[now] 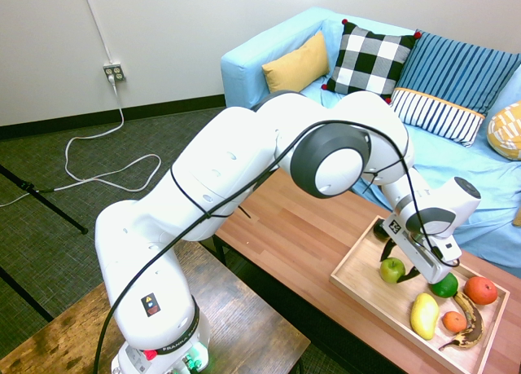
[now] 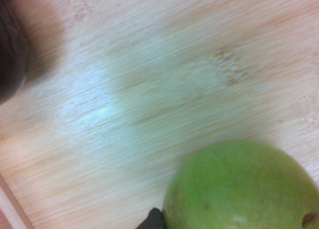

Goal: Put the apple in the tray

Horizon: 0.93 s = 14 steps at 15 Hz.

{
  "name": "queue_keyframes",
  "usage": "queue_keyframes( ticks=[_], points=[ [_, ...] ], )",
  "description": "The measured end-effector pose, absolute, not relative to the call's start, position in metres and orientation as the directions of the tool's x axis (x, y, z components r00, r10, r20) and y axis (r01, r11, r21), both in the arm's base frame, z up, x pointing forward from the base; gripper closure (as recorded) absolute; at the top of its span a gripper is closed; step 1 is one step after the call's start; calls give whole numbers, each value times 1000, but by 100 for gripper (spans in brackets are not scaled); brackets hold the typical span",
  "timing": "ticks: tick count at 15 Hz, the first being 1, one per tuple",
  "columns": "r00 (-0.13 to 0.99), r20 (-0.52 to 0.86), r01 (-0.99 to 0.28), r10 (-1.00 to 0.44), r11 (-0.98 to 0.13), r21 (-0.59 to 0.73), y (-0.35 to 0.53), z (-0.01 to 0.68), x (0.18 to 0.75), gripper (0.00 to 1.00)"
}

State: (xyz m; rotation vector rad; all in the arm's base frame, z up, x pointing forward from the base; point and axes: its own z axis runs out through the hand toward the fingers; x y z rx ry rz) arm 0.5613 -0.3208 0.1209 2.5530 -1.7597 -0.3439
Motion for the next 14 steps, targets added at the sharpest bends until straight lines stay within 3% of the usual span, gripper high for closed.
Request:
queue_keyframes(
  ticks=[9, 14],
  points=[
    [355, -145, -921, -923, -372, 116, -324, 140, 573, 0],
    [355, -98, -931, -930, -362, 56, -331, 213, 582, 0]
  ],
)
